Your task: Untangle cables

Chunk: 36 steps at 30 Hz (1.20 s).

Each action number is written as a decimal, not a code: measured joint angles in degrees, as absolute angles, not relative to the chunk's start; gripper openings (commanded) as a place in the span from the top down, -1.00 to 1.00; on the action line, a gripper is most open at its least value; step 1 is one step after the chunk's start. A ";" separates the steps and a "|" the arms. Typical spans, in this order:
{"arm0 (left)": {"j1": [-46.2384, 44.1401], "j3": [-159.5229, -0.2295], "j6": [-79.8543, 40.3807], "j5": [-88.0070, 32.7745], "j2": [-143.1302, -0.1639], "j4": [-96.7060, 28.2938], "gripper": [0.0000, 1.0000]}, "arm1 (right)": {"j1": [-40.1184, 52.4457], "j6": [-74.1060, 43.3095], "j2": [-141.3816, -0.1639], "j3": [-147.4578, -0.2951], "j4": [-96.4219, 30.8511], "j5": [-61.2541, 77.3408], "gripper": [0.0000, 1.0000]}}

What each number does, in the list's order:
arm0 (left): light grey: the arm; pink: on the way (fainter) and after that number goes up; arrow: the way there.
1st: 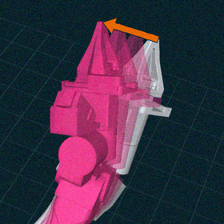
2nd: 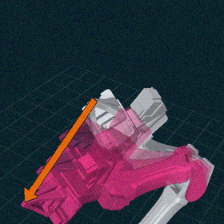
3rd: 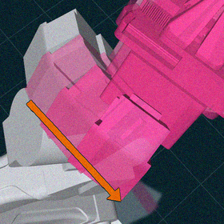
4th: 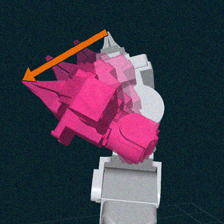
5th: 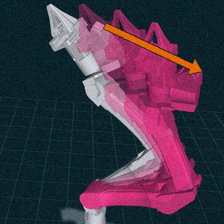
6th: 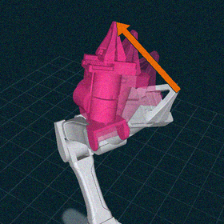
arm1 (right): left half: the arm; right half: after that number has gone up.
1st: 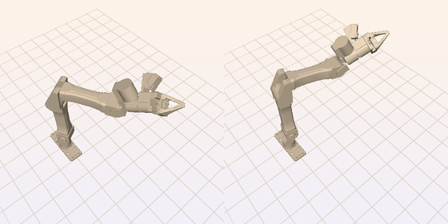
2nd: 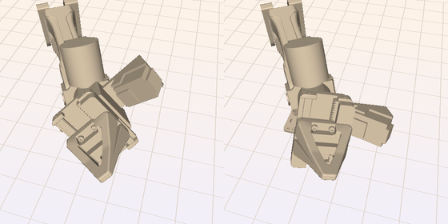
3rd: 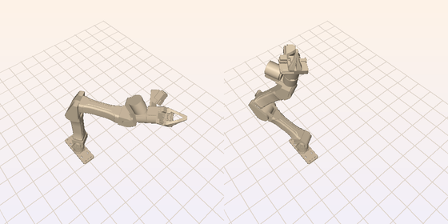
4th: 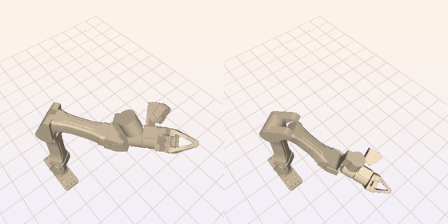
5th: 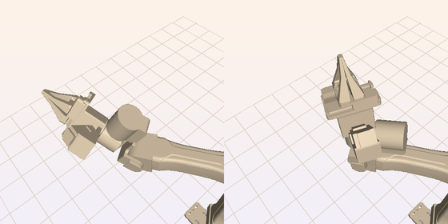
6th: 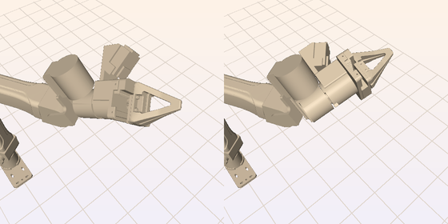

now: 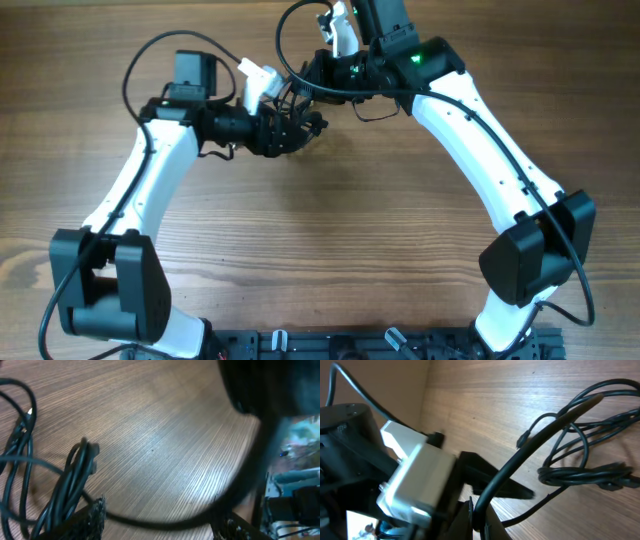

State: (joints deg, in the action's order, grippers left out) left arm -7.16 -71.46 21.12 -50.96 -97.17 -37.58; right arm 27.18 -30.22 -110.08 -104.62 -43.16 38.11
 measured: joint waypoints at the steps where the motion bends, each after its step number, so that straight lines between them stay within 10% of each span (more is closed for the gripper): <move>1: -7.84 -71.46 21.12 -50.41 -97.17 -37.30 -0.27 | 27.18 -30.20 -110.08 -104.62 -43.16 38.52 0.91; 9: -9.10 -71.46 21.34 -46.68 -97.17 -36.84 0.83 | 26.96 -30.20 -110.10 -104.62 -43.18 38.94 0.91; 20: -9.39 -71.46 21.93 -45.21 -97.14 -36.95 0.92 | 26.96 -30.20 -110.59 -104.62 -43.00 36.64 0.89; 27: -9.34 -71.46 20.91 -44.60 -97.14 -37.32 0.92 | 26.98 -29.91 -110.59 -104.62 -43.38 28.80 -0.47; 36: -8.67 -71.46 18.02 -46.57 -97.12 -37.50 0.92 | 25.85 -26.22 -110.59 -104.62 -51.81 20.03 -0.61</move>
State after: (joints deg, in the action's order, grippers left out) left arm -8.67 -71.46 18.02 -46.57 -97.12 -37.50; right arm 25.85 -26.22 -110.59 -104.62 -51.81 20.03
